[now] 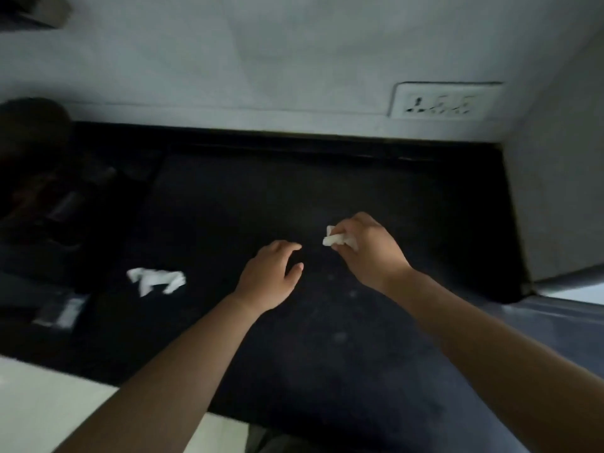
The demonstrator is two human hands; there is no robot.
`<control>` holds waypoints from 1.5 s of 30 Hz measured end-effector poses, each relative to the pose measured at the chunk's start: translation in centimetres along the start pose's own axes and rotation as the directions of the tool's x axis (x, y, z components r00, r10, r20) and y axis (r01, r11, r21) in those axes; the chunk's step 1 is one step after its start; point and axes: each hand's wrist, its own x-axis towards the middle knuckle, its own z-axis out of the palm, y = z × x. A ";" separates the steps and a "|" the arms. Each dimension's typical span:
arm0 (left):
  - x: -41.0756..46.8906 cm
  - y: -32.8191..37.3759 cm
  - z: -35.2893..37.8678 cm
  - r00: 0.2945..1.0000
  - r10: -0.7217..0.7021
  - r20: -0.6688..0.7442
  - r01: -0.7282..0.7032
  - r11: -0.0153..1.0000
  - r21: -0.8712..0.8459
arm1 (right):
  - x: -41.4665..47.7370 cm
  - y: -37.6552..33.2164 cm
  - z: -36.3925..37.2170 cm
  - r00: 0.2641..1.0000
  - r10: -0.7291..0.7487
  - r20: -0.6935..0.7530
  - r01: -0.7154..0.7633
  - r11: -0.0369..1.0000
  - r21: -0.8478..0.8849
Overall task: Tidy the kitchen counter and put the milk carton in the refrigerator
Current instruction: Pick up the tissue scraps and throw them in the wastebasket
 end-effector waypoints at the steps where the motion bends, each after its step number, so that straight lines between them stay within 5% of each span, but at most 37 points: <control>1: -1.4 -1.8 -0.6 1.000 -0.013 -0.019 0.012 1.000 -0.011 | 0.3 -1.9 1.6 0.999 -0.033 0.035 0.033 0.999 0.016; 9: -11.4 -18.9 -5.8 0.958 -0.182 -0.223 0.162 0.981 -0.105 | 2.9 -16.1 14.7 0.977 -0.116 0.176 0.097 0.989 0.113; 17: -15.7 -30.8 -7.1 0.865 -0.388 -0.318 0.374 0.921 -0.107 | 7.1 -22.5 23.8 0.969 -0.120 0.218 0.124 0.992 -0.007; 22: -16.0 -32.6 -6.2 0.889 -0.386 -0.246 0.384 0.921 -0.062 | 6.0 -21.8 27.8 0.953 -0.071 0.294 0.147 0.959 -0.244; 28: -14.4 -33.5 -5.7 0.918 -0.288 -0.272 0.299 0.954 -0.001 | 5.5 -22.1 29.0 0.975 -0.087 0.204 0.140 0.956 -0.259; 35: -13.1 -34.7 -6.0 0.931 -0.254 -0.260 0.279 0.958 0.061 | 5.3 -23.9 31.0 0.906 -0.201 0.373 0.347 0.857 -0.380; 45: -13.9 -35.6 -5.8 0.959 -0.194 -0.208 0.208 0.977 0.046 | 3.0 -22.9 31.4 0.921 -0.221 0.322 0.335 0.870 -0.361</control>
